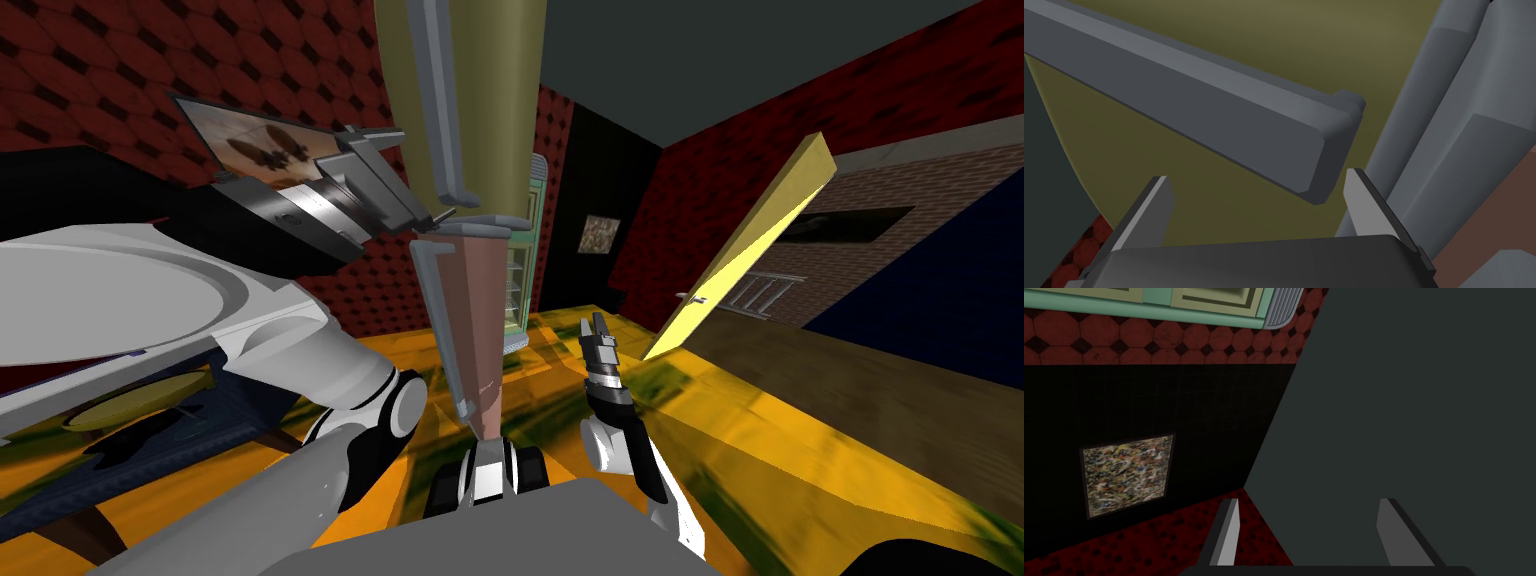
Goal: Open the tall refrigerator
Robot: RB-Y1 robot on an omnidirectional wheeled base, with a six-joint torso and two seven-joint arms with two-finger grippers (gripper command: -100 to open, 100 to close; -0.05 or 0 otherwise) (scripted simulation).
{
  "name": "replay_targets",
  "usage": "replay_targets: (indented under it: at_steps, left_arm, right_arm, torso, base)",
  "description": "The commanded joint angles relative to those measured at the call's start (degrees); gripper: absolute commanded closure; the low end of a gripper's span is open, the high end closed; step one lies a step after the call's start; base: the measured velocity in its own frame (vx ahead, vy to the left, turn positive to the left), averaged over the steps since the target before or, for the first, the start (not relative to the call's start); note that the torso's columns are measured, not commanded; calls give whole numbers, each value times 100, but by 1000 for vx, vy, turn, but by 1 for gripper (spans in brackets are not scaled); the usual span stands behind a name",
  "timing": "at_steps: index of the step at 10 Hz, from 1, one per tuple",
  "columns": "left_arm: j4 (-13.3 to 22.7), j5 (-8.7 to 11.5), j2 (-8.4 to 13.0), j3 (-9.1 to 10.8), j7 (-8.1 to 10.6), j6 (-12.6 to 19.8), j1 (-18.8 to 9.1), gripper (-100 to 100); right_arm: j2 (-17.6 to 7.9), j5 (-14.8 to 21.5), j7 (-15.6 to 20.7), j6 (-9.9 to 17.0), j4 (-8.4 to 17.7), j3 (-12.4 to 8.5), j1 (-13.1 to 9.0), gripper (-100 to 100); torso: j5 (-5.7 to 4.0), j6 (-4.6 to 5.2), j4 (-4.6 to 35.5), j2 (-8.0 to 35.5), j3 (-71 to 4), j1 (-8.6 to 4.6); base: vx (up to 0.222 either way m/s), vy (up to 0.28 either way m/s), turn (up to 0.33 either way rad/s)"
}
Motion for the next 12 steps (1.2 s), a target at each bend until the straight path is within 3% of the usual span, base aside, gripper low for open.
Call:
replay_targets:
  at_steps: [1, 6, 7, 8, 12]
  left_arm:
    - [-16, 13, 26, 52, -4, -182, -129, -100]
    - [-16, 13, 26, 52, -4, -182, -129, -100]
    - [240, -75, 144, -38, 123, 8, -288, -100]
    - [365, -123, 192, -68, 153, -22, -406, -100]
    - [365, -123, 192, -68, 153, -22, -406, -100]
  right_arm:
    - [0, 0, 0, 0, 0, 0, 0, 0]
    - [0, 0, 0, 0, 0, 0, 0, 0]
    - [0, 0, 0, 0, 0, 0, 0, 0]
    - [0, 0, 0, 0, 0, 0, 0, 0]
    - [0, 0, 0, 0, 0, 0, 0, 0]
  torso:
    - [5, -3, -1, 2, 3, 7]
    - [0, -9, 7, 7, 1, -6]
    - [1, -10, 12, 8, -4, -1]
    - [-3, -6, 2, 3, -5, -5]
    - [1, -9, 3, 4, 4, -4]
  base:
    - [0, 0, 0]
    - [-1, 0, 1]
    - [-29, -2, 29]
    - [-50, 7, 17]
    - [-6, 4, -1]
